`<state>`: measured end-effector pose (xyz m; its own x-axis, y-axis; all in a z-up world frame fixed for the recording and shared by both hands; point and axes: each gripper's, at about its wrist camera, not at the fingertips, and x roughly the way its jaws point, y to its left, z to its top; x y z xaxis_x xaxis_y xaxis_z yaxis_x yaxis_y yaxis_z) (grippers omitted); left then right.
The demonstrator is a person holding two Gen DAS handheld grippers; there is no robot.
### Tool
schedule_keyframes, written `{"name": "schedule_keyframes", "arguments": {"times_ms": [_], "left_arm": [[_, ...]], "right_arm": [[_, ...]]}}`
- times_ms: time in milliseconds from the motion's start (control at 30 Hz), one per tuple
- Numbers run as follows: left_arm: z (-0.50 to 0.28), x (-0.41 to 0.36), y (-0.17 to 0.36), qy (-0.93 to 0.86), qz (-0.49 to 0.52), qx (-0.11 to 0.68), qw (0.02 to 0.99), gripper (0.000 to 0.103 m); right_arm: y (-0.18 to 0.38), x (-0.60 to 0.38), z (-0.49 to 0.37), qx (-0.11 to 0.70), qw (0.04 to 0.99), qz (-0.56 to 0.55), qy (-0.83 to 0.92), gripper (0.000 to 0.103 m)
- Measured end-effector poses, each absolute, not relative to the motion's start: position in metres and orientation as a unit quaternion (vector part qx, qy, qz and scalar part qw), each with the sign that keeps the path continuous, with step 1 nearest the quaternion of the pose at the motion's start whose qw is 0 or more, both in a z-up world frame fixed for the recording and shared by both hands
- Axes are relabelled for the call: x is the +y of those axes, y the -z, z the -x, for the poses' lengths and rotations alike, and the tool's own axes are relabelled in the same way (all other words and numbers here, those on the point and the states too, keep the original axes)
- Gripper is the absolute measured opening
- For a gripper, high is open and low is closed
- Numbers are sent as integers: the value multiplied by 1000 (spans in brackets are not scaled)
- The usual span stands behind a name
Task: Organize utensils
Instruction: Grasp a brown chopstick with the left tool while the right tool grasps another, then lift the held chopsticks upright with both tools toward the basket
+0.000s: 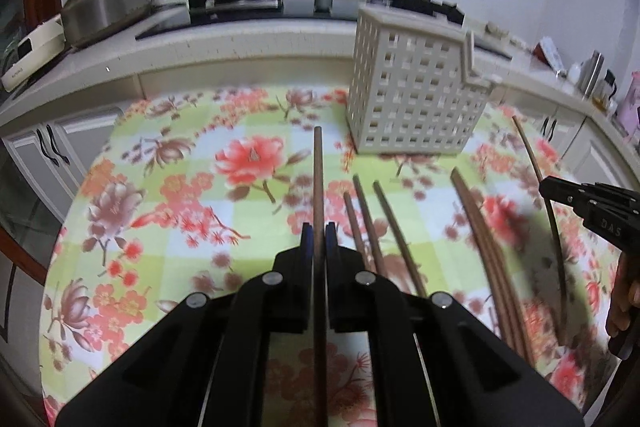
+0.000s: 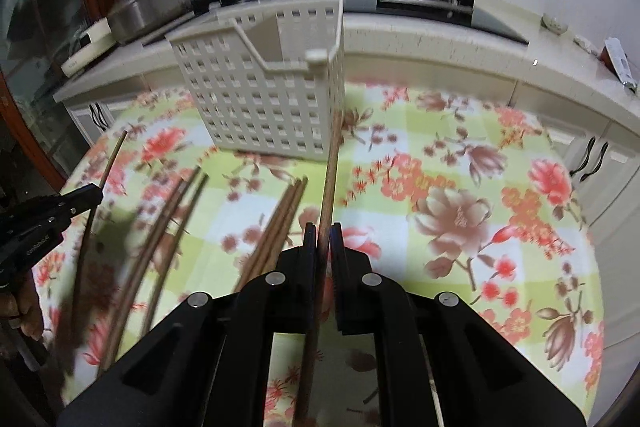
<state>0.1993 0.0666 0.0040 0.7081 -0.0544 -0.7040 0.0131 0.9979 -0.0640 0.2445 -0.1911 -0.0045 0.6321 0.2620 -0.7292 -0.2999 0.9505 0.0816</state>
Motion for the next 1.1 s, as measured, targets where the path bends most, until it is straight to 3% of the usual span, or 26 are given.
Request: {"name": "schedule_keyframes", "arguments": {"times_ms": [267,500,600,667,733,1000,1100], "left_arm": [[-184,67,-43,21,29,331,943,6],[-175,63,-58,23,24,316,948,6],[-172,64,-62,24,23,311,950,6],[-171,64,-65,25,20,308,951,6],[-171,64,-67,26,19,306,951,6],[-172,64,-67,29,19,307,951,6],[-173,64,-66,27,20,307,951,6]], "right_arm": [[-36,-199,-228,362,918,13,-162,7],[-15,-206,-237,410,902,15,-136,11],[5,-212,-249,433,894,21,-112,21],[20,-217,-258,449,887,29,-101,43],[30,-223,-265,455,885,37,-91,50],[58,-233,-294,484,870,51,-80,48],[65,-235,-302,492,865,54,-82,40]]}}
